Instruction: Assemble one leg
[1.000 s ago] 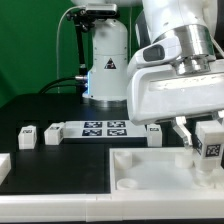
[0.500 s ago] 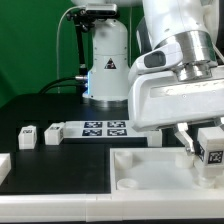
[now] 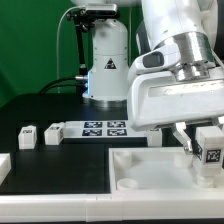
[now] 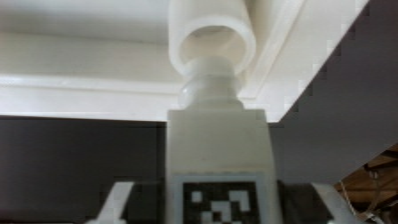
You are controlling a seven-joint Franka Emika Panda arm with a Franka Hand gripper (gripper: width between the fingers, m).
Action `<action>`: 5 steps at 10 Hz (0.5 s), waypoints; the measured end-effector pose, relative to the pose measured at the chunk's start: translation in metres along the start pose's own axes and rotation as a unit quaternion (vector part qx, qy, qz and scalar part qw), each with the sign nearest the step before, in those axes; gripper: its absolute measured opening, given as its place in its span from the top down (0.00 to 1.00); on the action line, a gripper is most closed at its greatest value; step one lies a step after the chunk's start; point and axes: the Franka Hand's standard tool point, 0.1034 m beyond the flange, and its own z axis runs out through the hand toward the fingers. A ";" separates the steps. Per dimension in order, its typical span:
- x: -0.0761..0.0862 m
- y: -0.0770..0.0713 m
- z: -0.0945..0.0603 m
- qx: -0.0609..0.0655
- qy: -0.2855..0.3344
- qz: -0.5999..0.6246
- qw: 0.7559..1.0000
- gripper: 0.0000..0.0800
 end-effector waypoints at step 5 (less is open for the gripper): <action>-0.002 0.000 -0.002 0.001 -0.005 -0.001 1.000 0.64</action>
Offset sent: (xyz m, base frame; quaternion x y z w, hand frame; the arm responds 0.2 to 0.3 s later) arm -0.0119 -0.0035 0.0009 -0.0080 0.0015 0.0035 1.0000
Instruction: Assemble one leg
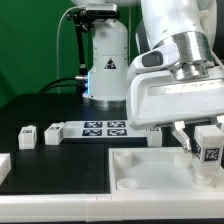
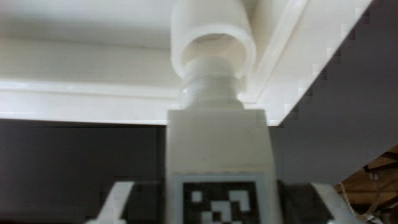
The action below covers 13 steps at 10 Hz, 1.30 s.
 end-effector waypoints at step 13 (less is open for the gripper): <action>-0.007 -0.002 -0.011 0.000 -0.007 -0.003 1.000 0.64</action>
Offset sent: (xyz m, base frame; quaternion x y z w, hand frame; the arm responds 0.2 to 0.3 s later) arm -0.0087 0.0020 -0.0102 0.0024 0.0078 0.0075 0.9999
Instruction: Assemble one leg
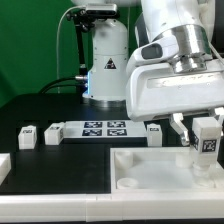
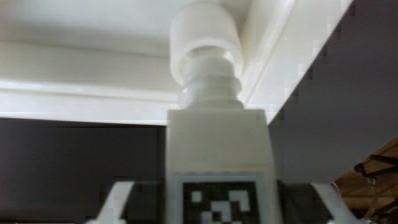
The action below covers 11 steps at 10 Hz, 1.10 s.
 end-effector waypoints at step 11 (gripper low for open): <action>-0.006 -0.001 0.020 0.001 -0.001 0.004 1.000 0.64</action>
Offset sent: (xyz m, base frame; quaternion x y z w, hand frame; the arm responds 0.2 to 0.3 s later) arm 0.0119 0.0067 0.0008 -0.0110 0.0035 0.0014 0.9999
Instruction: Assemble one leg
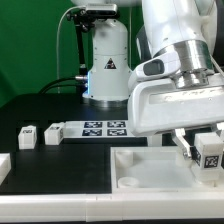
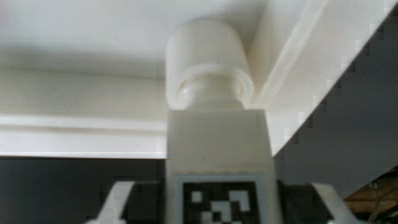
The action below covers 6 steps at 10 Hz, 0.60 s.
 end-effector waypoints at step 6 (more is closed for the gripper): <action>-0.010 0.005 0.003 -0.001 -0.012 0.004 1.000 0.63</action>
Offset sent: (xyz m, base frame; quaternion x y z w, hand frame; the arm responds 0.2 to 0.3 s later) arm -0.0108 -0.0054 -0.0042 0.0188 -0.0131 0.0023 0.9997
